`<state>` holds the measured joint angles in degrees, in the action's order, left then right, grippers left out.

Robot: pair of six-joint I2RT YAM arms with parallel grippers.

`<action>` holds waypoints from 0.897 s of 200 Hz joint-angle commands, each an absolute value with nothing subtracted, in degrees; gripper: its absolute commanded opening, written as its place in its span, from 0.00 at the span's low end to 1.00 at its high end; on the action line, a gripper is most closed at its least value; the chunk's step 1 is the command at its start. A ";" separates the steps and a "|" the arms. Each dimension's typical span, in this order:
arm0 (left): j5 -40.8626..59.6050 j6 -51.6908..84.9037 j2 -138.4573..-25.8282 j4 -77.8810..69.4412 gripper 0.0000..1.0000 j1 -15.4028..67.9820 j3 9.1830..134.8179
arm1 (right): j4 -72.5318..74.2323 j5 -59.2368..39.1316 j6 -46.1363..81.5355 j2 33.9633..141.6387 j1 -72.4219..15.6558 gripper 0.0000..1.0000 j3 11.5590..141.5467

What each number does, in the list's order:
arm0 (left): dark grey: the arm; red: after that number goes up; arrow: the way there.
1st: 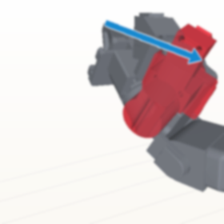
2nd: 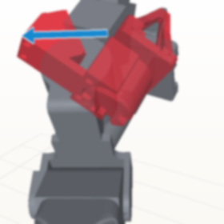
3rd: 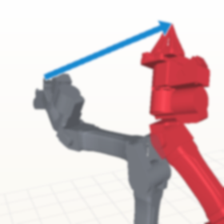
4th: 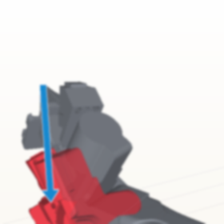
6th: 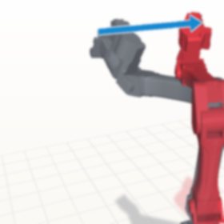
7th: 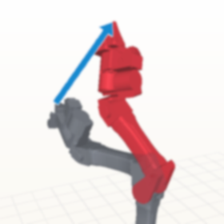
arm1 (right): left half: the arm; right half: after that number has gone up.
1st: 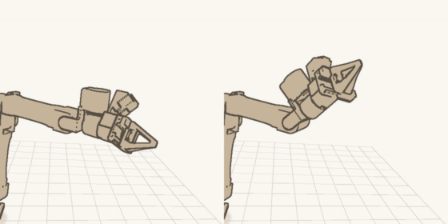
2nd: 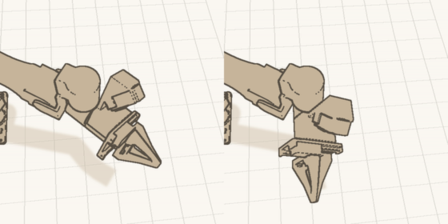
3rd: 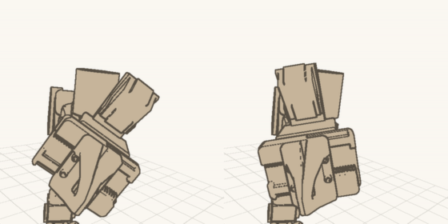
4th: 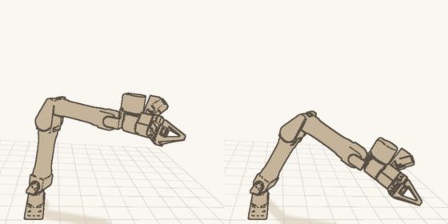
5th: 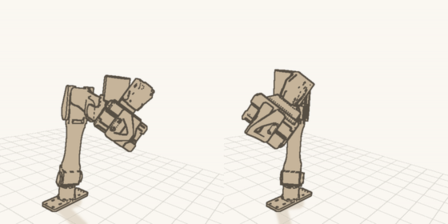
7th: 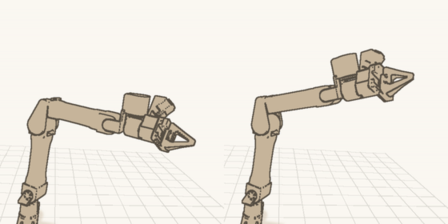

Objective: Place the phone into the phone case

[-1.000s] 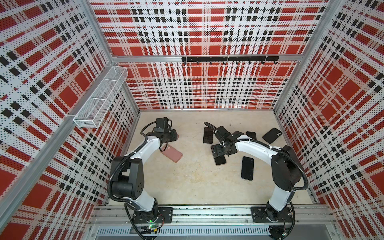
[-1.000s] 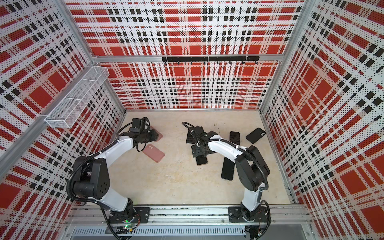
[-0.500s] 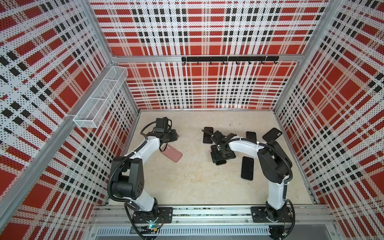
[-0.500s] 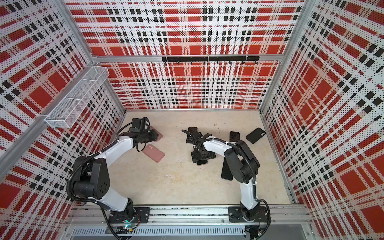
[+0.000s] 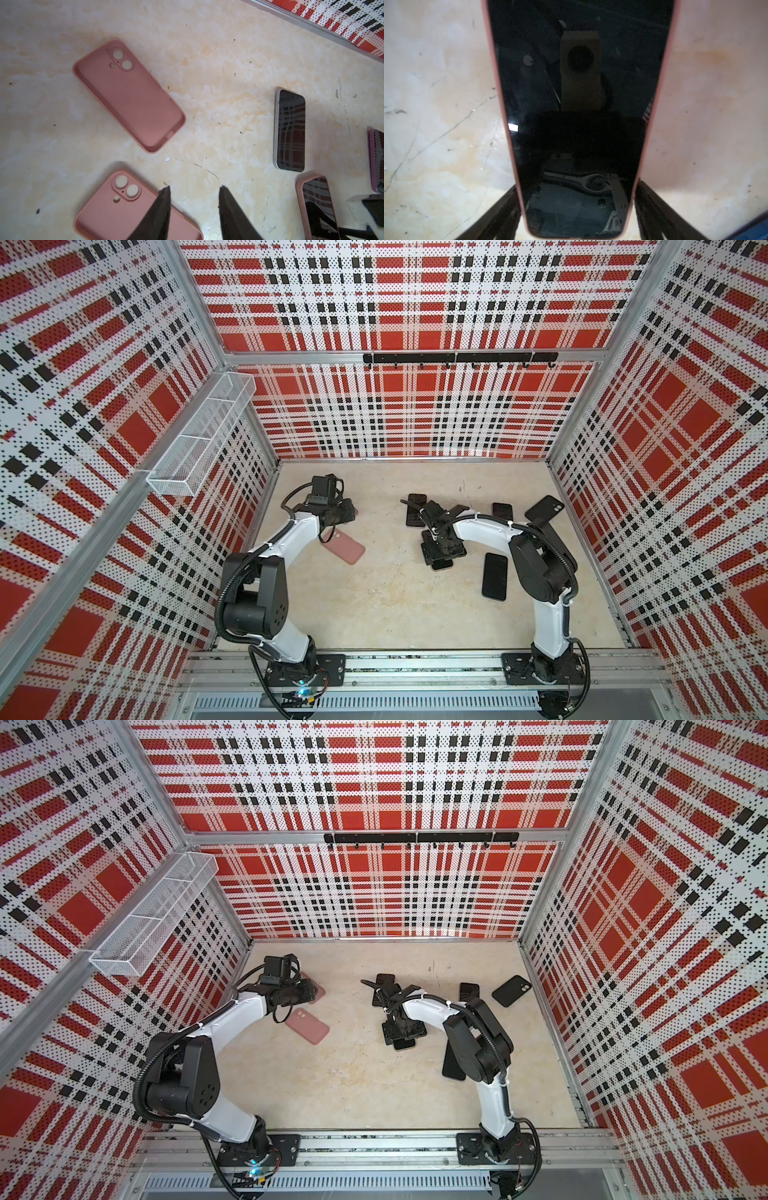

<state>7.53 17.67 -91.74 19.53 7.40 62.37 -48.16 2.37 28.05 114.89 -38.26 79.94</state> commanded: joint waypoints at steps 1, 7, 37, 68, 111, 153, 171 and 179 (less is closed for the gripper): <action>8.39 17.31 -90.70 18.90 0.42 6.79 61.95 | -49.07 3.25 28.38 115.86 -38.26 0.78 79.80; 8.33 17.30 -90.66 18.90 0.42 6.83 61.93 | -49.32 3.86 28.39 115.15 -38.09 0.77 79.80; 8.54 17.45 -90.72 18.92 0.42 6.76 61.94 | -49.80 7.13 28.60 110.15 -35.61 0.69 78.73; 8.67 17.40 -90.64 18.91 0.42 6.85 62.00 | -47.56 8.82 28.00 106.33 -31.06 0.65 75.88; 8.70 17.47 -90.59 18.85 0.42 6.83 61.89 | -43.48 10.14 24.50 108.88 -25.43 0.64 78.64; 8.72 17.49 -90.80 18.89 0.42 6.84 61.89 | -41.30 8.45 20.94 117.17 -21.35 0.64 87.57; 8.80 17.49 -90.98 18.90 0.42 6.84 61.89 | -41.49 7.66 19.83 121.17 -20.41 0.65 92.62; 8.98 17.51 -91.16 18.90 0.42 6.83 61.89 | -41.78 7.37 19.69 123.06 -19.68 0.65 94.89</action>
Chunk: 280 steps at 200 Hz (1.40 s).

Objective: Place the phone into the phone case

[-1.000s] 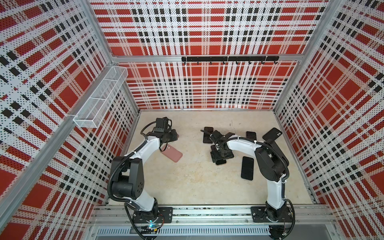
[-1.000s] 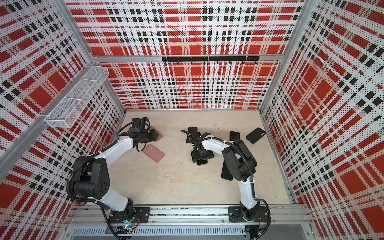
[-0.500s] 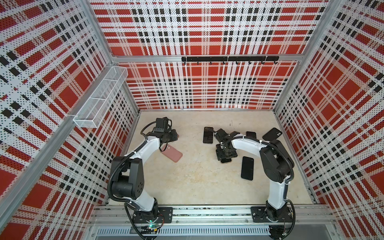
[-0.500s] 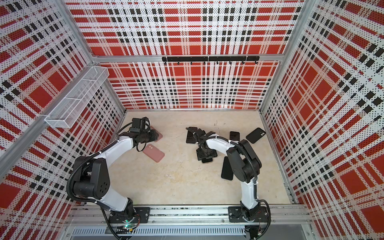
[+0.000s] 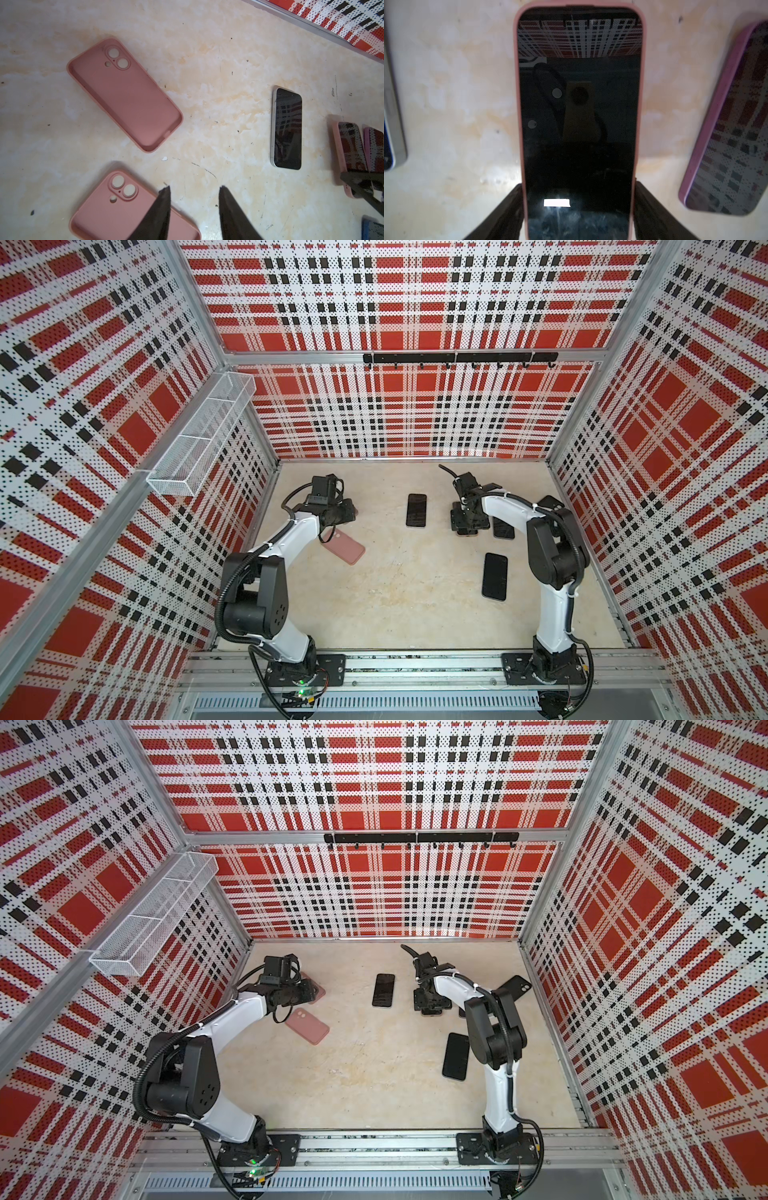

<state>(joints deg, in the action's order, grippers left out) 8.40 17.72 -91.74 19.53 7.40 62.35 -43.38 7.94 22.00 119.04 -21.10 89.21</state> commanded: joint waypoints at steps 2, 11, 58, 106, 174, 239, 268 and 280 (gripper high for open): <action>8.99 17.52 -91.21 18.90 0.42 6.83 61.88 | -41.86 7.25 19.60 123.47 -19.49 0.65 95.44; 9.08 17.54 -91.31 18.90 0.42 6.84 61.91 | -42.19 6.71 19.55 125.28 -18.71 0.65 97.85; 8.66 17.49 -91.67 18.90 0.42 6.90 61.90 | -43.28 5.24 19.33 129.74 -17.69 0.72 103.98; 7.48 16.98 -92.42 19.04 0.43 6.88 61.89 | -43.90 2.86 18.83 125.12 -17.66 0.92 103.36; 0.08 9.51 -94.24 22.19 0.51 5.86 63.61 | -41.60 8.96 17.70 92.16 -17.50 1.00 77.64; -5.56 -1.87 -99.59 26.79 0.59 2.02 67.65 | -30.92 -4.57 19.59 68.29 -15.98 1.00 50.19; -6.24 -5.23 -101.01 27.52 0.58 1.45 68.82 | -30.07 -8.76 20.71 63.51 -15.97 1.00 44.27; -5.34 -6.06 -101.89 27.64 0.57 1.02 69.33 | -31.59 -8.91 20.12 62.75 -15.99 1.00 43.61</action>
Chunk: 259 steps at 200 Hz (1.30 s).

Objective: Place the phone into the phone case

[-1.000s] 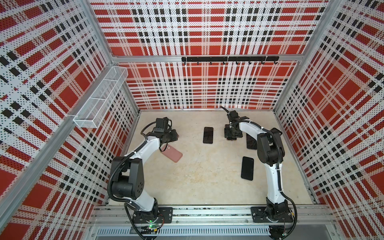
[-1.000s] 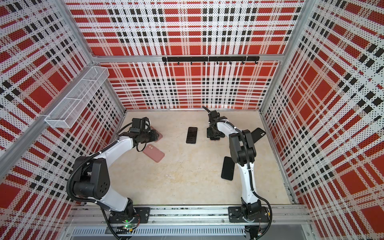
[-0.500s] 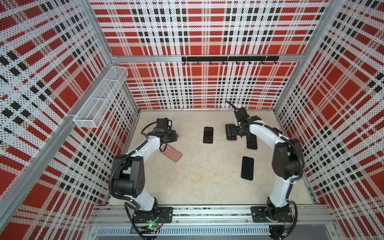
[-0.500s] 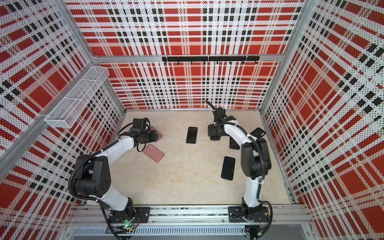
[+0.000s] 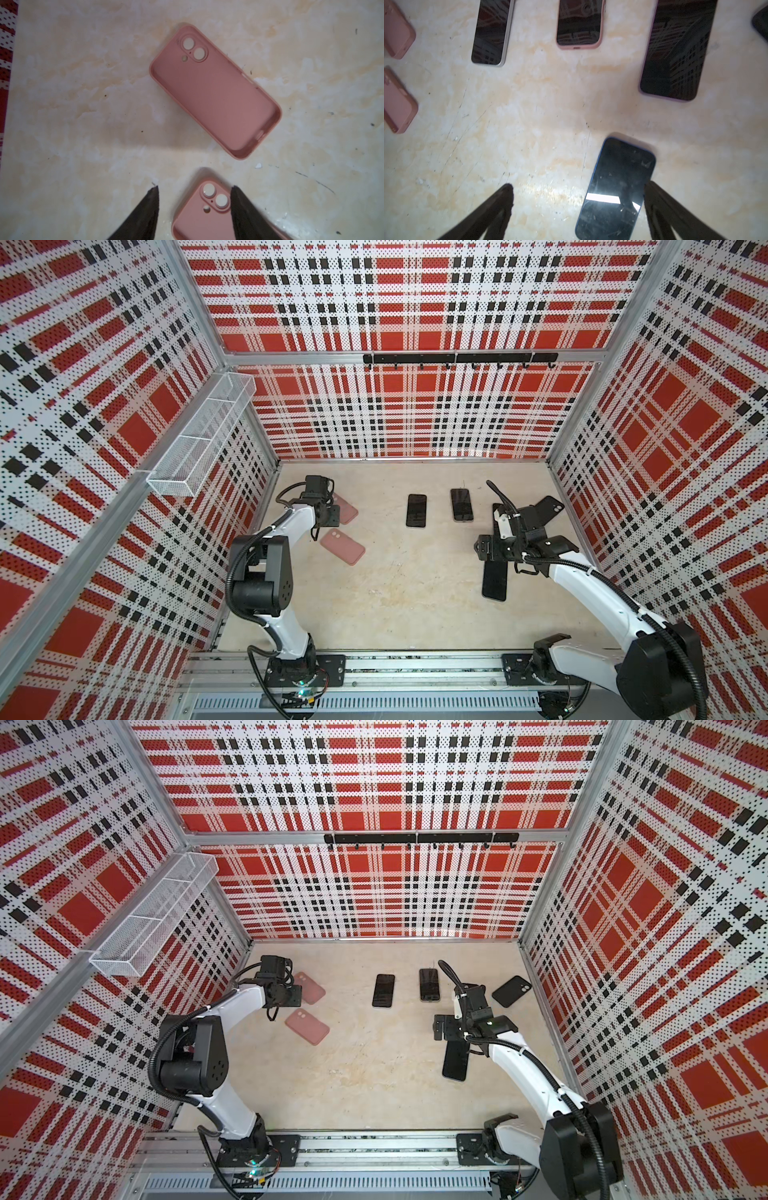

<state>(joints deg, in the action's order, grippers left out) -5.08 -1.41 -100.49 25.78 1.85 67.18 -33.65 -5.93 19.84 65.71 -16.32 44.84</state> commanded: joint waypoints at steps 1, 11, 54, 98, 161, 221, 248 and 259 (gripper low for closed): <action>-5.13 -6.15 -102.01 27.71 0.57 0.95 69.42 | -31.70 -8.94 20.08 62.71 -15.99 1.00 43.56; -3.62 -7.92 -103.29 28.62 0.57 0.66 70.10 | -31.97 -9.47 19.89 61.95 -15.89 1.00 42.88; -1.67 -9.22 -107.15 31.55 0.47 -1.17 71.87 | -32.06 -12.06 21.11 58.93 -15.20 0.93 41.22; 3.70 -6.90 -105.89 31.97 0.47 -2.12 69.25 | -32.30 -13.09 21.35 58.15 -14.06 0.91 39.93; 3.27 -5.80 -106.67 31.47 0.38 -2.27 66.12 | -34.00 -13.84 19.77 58.76 -13.89 0.91 39.81; 4.88 -0.57 -105.03 31.68 0.20 -0.21 64.84 | -34.68 -14.48 20.98 59.73 -11.30 0.81 40.07; 5.03 3.71 -102.75 30.94 0.17 2.37 62.69 | -36.35 -11.82 21.66 60.02 -9.99 0.79 40.68; 4.48 6.05 -101.44 30.38 0.17 4.31 61.59 | -36.92 -11.43 21.34 60.30 -9.24 0.78 40.89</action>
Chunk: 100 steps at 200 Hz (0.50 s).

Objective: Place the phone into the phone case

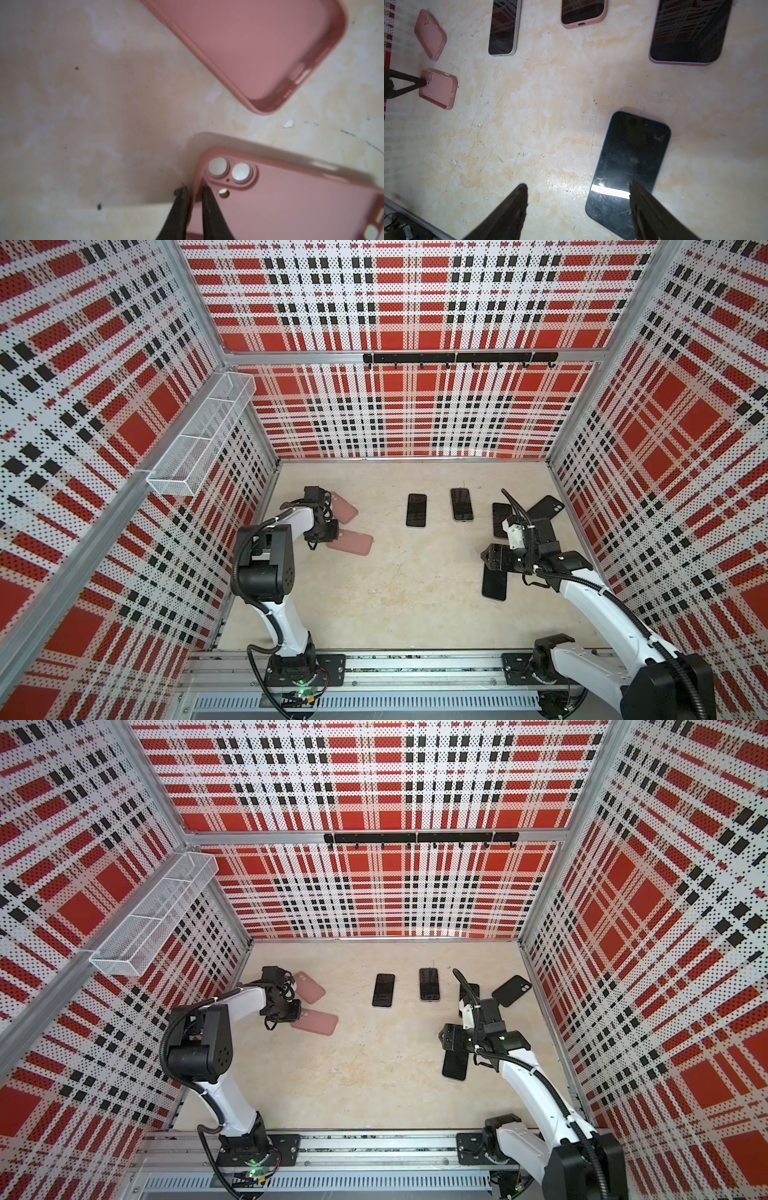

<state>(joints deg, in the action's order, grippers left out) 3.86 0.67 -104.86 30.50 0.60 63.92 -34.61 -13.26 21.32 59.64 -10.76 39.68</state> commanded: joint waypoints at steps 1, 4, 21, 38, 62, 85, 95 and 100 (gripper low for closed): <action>4.39 6.28 -101.34 30.31 0.17 4.48 61.47 | -36.96 -11.43 21.35 60.34 -9.14 0.78 40.92; 4.25 7.20 -101.00 30.11 0.17 4.94 61.08 | -37.06 -11.49 21.29 60.42 -8.95 0.78 40.92; 4.34 12.07 -99.02 28.84 0.17 8.24 58.77 | -37.72 -11.31 20.92 60.81 -8.35 0.78 41.53; 3.59 17.36 -96.74 27.87 0.17 12.61 56.27 | -38.55 -9.97 20.58 61.73 -8.32 0.78 42.59; 3.10 24.29 -93.00 25.43 0.15 21.28 52.85 | -38.69 -7.19 20.78 63.65 -7.83 0.78 44.04; 2.65 28.49 -90.77 23.49 0.15 27.77 50.28 | -38.95 -6.24 20.74 67.50 -6.95 0.76 45.96; 2.47 30.23 -89.83 22.25 0.15 30.26 49.25 | -39.86 -5.16 20.76 69.22 -6.95 0.75 47.32; 2.55 31.01 -89.51 21.48 0.14 31.44 48.77 | -40.13 -4.39 21.02 69.92 -6.94 0.75 47.83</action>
<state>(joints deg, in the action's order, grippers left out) 3.29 24.12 -92.18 25.36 27.55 50.87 -38.20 -7.92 21.04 66.70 -7.57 44.99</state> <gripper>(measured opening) 0.150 0.757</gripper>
